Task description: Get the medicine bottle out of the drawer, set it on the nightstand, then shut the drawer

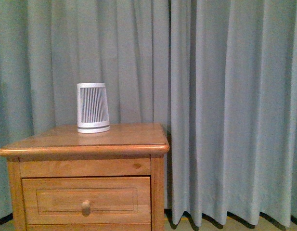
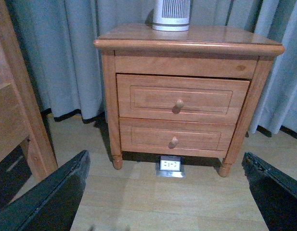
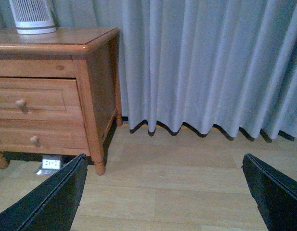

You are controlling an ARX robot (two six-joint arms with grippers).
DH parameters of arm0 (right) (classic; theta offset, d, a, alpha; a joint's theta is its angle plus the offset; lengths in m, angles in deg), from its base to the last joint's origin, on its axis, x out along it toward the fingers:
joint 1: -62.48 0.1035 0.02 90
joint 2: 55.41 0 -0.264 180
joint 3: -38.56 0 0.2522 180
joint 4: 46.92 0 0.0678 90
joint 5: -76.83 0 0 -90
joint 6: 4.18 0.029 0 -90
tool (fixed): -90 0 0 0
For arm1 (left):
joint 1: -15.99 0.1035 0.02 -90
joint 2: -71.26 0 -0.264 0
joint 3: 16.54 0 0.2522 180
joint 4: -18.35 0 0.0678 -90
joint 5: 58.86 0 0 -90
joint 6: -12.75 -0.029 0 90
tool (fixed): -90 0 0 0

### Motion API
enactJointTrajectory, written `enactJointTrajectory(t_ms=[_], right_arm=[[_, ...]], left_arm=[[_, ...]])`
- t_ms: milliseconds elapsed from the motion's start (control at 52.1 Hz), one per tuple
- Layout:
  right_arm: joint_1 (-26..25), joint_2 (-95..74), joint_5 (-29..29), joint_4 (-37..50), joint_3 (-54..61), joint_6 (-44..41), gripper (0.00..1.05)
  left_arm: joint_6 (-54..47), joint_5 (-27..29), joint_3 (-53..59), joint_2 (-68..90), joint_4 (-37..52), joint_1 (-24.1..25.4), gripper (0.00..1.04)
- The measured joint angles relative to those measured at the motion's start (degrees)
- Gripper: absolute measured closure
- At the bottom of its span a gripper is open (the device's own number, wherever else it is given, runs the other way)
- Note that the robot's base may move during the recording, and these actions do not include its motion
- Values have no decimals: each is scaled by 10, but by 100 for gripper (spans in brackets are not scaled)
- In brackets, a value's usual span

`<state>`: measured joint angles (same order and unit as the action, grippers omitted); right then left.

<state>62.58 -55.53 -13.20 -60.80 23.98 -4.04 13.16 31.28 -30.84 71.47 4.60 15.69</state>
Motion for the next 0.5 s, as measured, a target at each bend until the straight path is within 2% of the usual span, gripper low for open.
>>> enactJointTrajectory(t_ms=[38,134,231,384,499], right_arm=[[0,0,0,0,0,0,7],[0,0,0,0,0,0,7],[0,0,0,0,0,0,7],[0,0,0,0,0,0,7],[0,0,0,0,0,0,7]], left_arm=[[4,-2,-1,3,-5,1,7],[72,-21,-29,49,-102,4,7],[105,-29,-30,76,-102,4,7],[105,-54,-37,186,32,24,7],[96,-49,-66,365,212,32,7]])
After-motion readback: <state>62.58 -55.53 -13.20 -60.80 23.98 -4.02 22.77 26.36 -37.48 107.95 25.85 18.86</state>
